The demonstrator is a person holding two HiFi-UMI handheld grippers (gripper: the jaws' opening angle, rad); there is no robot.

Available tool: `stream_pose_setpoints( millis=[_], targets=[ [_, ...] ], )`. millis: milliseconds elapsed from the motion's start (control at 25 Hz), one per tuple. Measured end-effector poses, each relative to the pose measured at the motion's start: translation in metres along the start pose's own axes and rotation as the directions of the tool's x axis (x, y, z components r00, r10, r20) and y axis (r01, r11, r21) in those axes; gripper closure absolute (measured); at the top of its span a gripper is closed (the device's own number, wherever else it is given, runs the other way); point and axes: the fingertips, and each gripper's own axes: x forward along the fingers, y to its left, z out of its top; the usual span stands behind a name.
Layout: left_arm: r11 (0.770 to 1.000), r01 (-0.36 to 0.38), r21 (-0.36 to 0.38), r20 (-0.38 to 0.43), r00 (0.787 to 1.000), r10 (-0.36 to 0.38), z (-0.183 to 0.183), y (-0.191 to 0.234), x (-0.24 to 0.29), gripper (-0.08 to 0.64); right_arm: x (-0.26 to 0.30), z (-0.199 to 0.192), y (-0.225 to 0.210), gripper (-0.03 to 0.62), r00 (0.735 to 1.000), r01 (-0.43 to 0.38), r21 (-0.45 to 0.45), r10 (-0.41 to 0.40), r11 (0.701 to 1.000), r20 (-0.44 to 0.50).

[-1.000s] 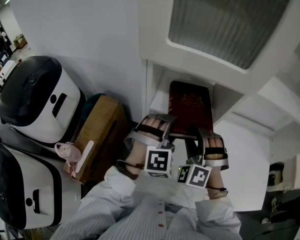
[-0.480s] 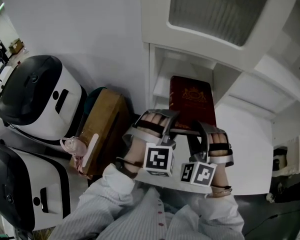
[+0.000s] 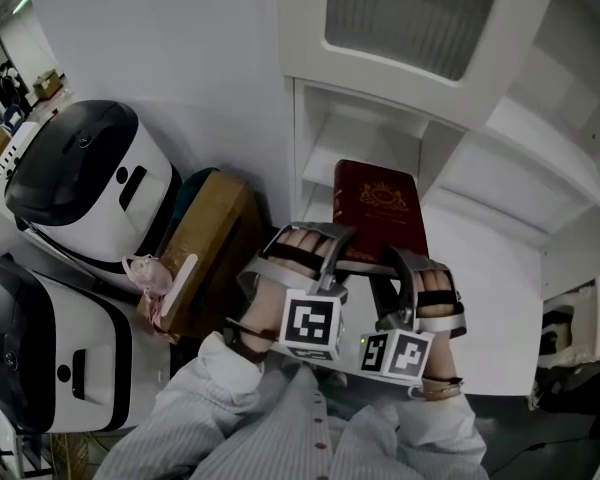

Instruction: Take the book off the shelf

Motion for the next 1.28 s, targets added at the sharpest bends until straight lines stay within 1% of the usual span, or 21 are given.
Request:
stream_pose_setpoints(
  millis=[160, 360, 480, 680, 800, 920, 1040, 1280],
  targets=[
    [1.000, 0.003, -0.017, -0.019, 1.000, -0.003, 0.012, -0.004, -0.009, 0.250, -0.015, -0.003, 0.000, 0.351, 0.999, -0.017, -0.011, 0.018, 1.000, 0.033],
    [0.999, 0.023, -0.047, -0.047, 0.999, -0.025, 0.019, -0.006, -0.018, 0.255, -0.027, -0.001, -0.003, 0.353, 0.996, -0.037, -0.036, 0.040, 0.999, 0.083],
    [0.998, 0.019, -0.054, -0.060, 0.998, -0.023, 0.026, -0.007, -0.026, 0.261, -0.038, -0.001, -0.003, 0.356, 0.993, -0.042, -0.049, 0.048, 0.998, 0.111],
    [0.998, 0.022, -0.067, -0.062, 0.998, -0.026, 0.040, -0.016, -0.040, 0.274, -0.059, -0.002, 0.000, 0.359, 0.988, -0.059, -0.067, 0.068, 0.996, 0.141],
    [0.997, 0.033, -0.075, -0.059, 0.998, -0.037, 0.050, -0.025, -0.045, 0.279, -0.071, -0.007, 0.006, 0.362, 0.984, -0.082, -0.072, 0.092, 0.994, 0.152],
    [0.994, 0.058, -0.092, -0.044, 0.997, -0.062, 0.061, -0.038, -0.049, 0.283, -0.082, -0.013, 0.016, 0.362, 0.978, -0.125, -0.057, 0.133, 0.990, 0.163],
    [0.989, 0.099, -0.110, -0.016, 0.995, -0.102, 0.074, -0.055, -0.049, 0.287, -0.093, -0.024, 0.028, 0.362, 0.969, -0.178, -0.024, 0.180, 0.984, 0.169],
    [0.973, 0.187, -0.138, 0.047, 0.982, -0.182, 0.106, -0.086, -0.041, 0.290, -0.112, -0.054, 0.053, 0.362, 0.951, -0.276, 0.040, 0.266, 0.960, 0.159]
  ],
)
